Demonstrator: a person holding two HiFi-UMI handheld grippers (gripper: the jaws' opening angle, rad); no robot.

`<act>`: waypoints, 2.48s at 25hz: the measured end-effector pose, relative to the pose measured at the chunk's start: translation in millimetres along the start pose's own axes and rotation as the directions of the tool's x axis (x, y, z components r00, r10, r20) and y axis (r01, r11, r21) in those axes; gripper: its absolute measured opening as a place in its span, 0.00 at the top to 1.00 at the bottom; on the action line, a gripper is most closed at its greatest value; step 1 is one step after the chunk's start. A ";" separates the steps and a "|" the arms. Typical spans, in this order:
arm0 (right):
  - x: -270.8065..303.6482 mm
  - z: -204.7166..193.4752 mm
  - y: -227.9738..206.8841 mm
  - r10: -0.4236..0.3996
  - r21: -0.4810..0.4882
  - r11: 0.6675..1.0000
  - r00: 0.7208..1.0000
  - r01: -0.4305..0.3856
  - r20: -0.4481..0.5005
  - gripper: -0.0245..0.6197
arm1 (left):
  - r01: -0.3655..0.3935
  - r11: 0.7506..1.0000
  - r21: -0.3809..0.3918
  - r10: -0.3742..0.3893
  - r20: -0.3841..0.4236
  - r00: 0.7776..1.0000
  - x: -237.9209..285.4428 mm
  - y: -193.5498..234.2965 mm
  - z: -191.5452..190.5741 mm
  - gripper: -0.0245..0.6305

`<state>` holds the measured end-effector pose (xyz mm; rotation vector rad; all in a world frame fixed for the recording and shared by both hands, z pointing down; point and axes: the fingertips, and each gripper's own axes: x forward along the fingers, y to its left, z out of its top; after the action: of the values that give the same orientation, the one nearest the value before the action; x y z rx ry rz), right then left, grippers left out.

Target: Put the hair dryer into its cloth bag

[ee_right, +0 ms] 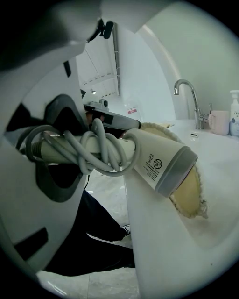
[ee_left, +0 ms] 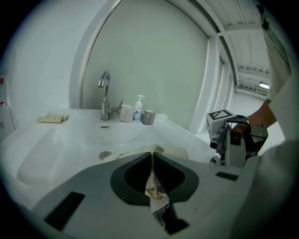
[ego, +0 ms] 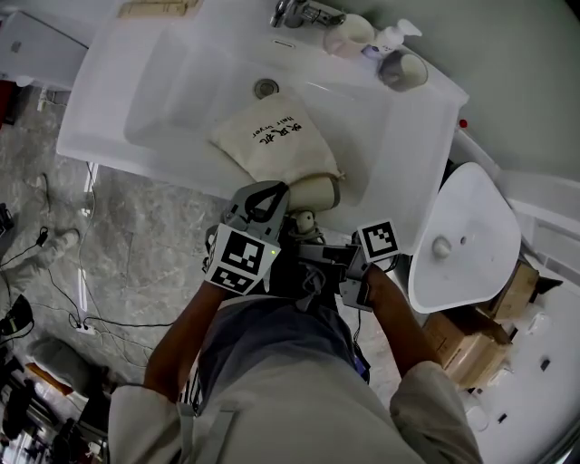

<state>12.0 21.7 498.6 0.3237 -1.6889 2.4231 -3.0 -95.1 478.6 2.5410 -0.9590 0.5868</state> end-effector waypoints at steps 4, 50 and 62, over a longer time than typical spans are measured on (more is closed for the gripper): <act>2.2 4.5 0.6 -0.001 0.018 1.000 0.999 0.001 -0.037 0.70 | 0.008 0.999 0.036 -0.007 -0.027 1.000 -3.8 1.4 -6.0 0.92; 34.5 119.4 7.4 -0.190 -0.106 0.978 0.973 0.177 -0.133 0.69 | 0.195 0.979 0.056 -0.195 0.007 0.981 -14.4 9.1 3.2 0.93; 39.7 148.0 20.0 -0.035 -0.003 0.999 0.997 0.035 0.069 0.69 | 0.212 0.975 -0.071 -0.203 0.110 0.973 -27.5 14.4 12.2 0.93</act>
<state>-19.6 -123.5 540.9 0.4366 -1.7010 2.4095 -28.7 -96.2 457.2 2.5752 -0.7209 0.3518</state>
